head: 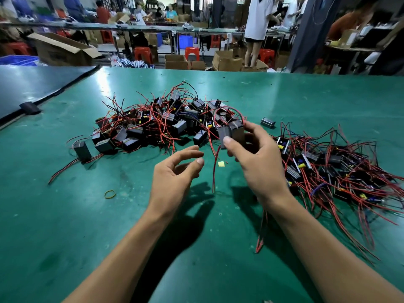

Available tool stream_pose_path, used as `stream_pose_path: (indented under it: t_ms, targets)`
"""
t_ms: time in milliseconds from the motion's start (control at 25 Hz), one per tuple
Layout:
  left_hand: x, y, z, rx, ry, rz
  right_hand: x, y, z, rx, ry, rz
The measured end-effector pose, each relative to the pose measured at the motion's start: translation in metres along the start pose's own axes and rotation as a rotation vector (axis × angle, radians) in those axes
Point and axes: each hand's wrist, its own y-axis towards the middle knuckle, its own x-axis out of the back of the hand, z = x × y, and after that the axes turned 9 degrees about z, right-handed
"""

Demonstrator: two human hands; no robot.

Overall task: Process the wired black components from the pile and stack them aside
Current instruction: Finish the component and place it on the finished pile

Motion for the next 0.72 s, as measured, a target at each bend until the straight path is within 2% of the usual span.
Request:
stream_pose_path:
  t_ms: [80,160,240,320,400,560,600,640,720]
  targets:
    - [0.002,0.001,0.001,0.056,0.064,-0.006,0.021,0.015,0.002,-0.044,0.069,-0.139]
    - [0.003,0.001,0.004,0.112,0.132,0.003,0.046,0.028,0.0,-0.167,0.229,-0.26]
    - [0.001,0.0,0.008,0.159,0.191,0.028,0.068,0.03,-0.011,-0.312,0.278,-0.338]
    - [0.0,-0.001,0.011,0.18,0.257,0.063,0.081,0.025,-0.027,-0.39,0.166,-0.425]
    - [-0.002,-0.003,0.012,0.175,0.332,0.109,0.083,0.021,-0.038,-0.377,-0.014,-0.497]
    - [-0.005,-0.005,0.015,0.145,0.505,0.191,0.067,0.017,-0.034,-0.436,-0.598,-0.461]
    - [-0.006,-0.005,0.016,0.148,0.528,0.201,0.059,0.014,-0.029,-0.378,-0.773,-0.445]
    - [-0.006,-0.005,0.016,0.155,0.541,0.209,0.049,0.008,-0.025,-0.246,-0.92,-0.412]
    - [-0.004,-0.003,0.015,0.159,0.542,0.219,0.027,-0.004,-0.022,0.105,-1.117,-0.25]
